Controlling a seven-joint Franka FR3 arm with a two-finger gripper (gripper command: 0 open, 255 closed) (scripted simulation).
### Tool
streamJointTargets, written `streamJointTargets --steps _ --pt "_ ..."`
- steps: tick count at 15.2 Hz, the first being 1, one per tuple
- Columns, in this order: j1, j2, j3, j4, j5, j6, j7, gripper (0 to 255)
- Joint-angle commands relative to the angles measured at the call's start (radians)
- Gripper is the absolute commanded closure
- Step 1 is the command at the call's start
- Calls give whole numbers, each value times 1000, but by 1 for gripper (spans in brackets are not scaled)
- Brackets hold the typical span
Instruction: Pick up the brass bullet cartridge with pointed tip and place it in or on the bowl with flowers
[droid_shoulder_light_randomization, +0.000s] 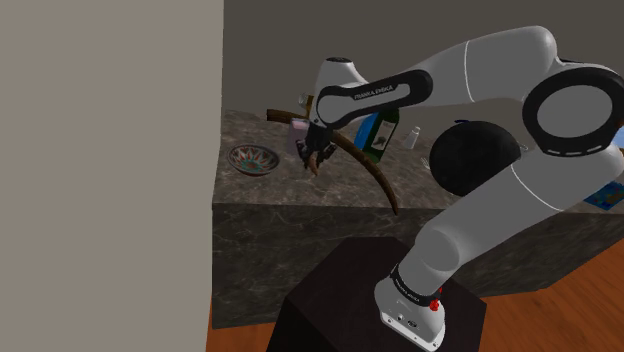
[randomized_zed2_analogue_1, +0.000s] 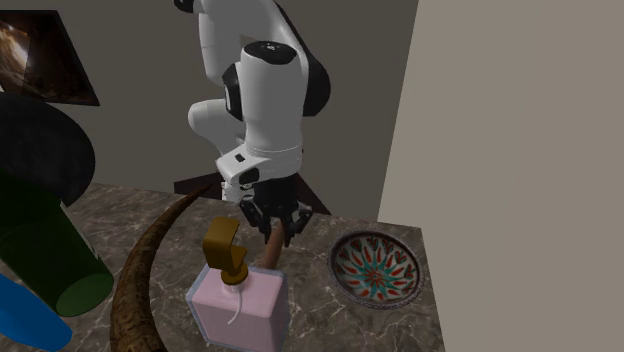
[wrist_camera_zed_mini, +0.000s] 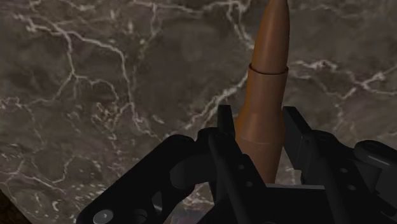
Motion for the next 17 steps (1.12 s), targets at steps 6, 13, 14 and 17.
streamJointTargets --steps 6,13,14,17 --pt "1 -43 -6 57 8 -100 -11 255" --pt "2 -74 -10 125 12 -198 -18 255" --pt "2 -77 -11 135 12 -212 -19 255" --pt "8 -53 3 173 12 -226 2 255"
